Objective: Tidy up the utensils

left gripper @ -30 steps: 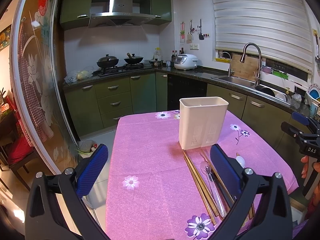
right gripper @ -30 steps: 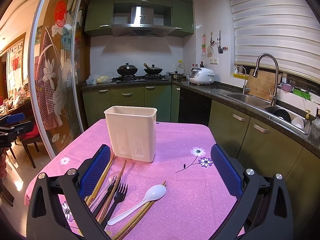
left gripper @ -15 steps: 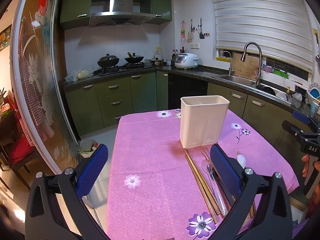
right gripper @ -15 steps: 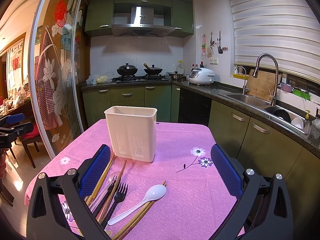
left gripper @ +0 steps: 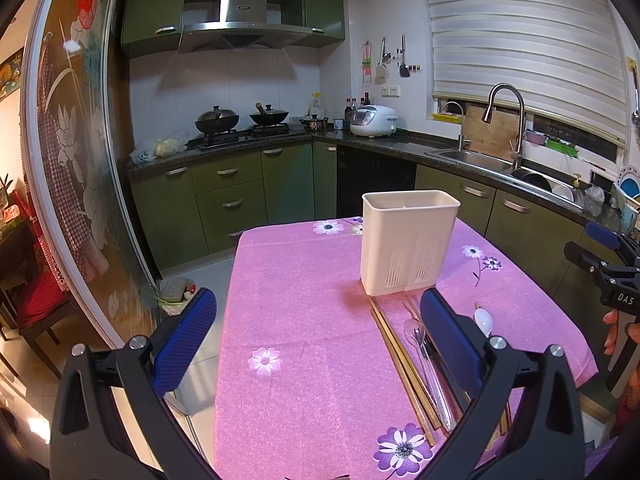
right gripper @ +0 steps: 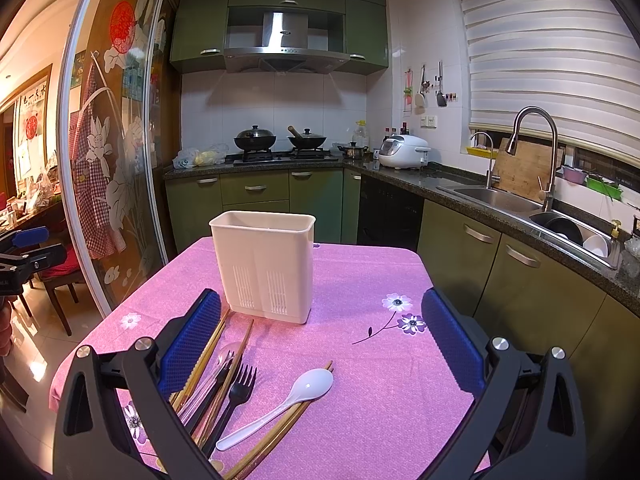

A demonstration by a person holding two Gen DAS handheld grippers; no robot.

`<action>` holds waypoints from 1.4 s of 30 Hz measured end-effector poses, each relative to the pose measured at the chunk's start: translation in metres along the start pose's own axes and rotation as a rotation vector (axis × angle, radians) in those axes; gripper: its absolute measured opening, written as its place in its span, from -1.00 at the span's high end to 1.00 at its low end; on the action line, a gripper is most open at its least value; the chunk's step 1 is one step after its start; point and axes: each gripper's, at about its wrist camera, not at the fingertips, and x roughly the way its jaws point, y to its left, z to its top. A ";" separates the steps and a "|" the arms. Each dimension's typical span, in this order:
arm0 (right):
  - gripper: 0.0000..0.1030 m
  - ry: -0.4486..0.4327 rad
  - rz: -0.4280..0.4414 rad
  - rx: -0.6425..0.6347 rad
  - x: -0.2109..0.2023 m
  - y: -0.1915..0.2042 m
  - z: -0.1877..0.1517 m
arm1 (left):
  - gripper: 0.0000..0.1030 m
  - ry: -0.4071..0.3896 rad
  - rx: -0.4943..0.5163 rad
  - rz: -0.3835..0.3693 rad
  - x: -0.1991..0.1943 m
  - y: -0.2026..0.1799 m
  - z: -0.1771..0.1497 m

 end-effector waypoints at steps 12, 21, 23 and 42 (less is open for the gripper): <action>-0.92 0.001 -0.001 0.000 0.000 0.000 0.000 | -0.89 0.001 0.004 -0.001 0.001 0.000 -0.002; -0.92 0.002 0.000 0.001 0.000 0.000 0.000 | -0.89 0.002 0.005 -0.001 0.001 -0.001 -0.003; -0.92 0.002 -0.001 0.000 0.000 0.000 0.000 | -0.89 0.003 0.004 -0.002 0.001 0.000 -0.004; -0.92 0.150 0.012 -0.004 0.028 -0.015 -0.013 | -0.89 0.357 -0.001 -0.087 0.078 -0.039 -0.018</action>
